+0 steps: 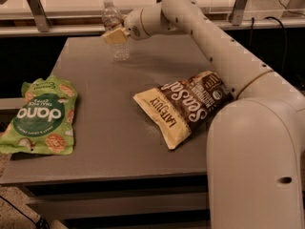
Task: Move water bottle near green rice chip bag
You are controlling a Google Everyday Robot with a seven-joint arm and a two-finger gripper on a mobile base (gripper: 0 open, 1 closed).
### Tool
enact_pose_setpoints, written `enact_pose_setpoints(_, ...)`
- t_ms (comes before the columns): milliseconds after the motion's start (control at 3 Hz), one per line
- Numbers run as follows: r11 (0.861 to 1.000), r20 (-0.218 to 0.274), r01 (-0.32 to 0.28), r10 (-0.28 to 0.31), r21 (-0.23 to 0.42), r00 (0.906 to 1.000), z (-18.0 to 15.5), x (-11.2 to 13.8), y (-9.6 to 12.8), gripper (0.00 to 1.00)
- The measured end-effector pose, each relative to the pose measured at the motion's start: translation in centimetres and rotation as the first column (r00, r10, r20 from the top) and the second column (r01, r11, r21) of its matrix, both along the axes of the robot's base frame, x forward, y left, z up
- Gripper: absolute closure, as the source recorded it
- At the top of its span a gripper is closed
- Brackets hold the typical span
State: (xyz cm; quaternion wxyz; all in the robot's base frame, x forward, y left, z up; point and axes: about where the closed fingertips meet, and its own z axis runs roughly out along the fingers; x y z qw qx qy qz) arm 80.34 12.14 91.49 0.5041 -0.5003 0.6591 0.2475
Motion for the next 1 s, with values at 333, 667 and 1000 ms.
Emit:
enact_pose_setpoints(333, 0.999, 0.001, -0.032, 0.032, 0.005, 0.9995, 0.2, -0.5, 0.7, 0.86)
enact_pose_setpoints(667, 0.994, 0.007, -0.1, 0.099, 0.033, 0.995, 1.0, -2.0, 2.3, 1.0)
enact_pose_setpoints(1000, 0.985, 0.019, -0.166, 0.165, 0.057, 0.9861, 2.1, -4.2, 4.7, 1.0)
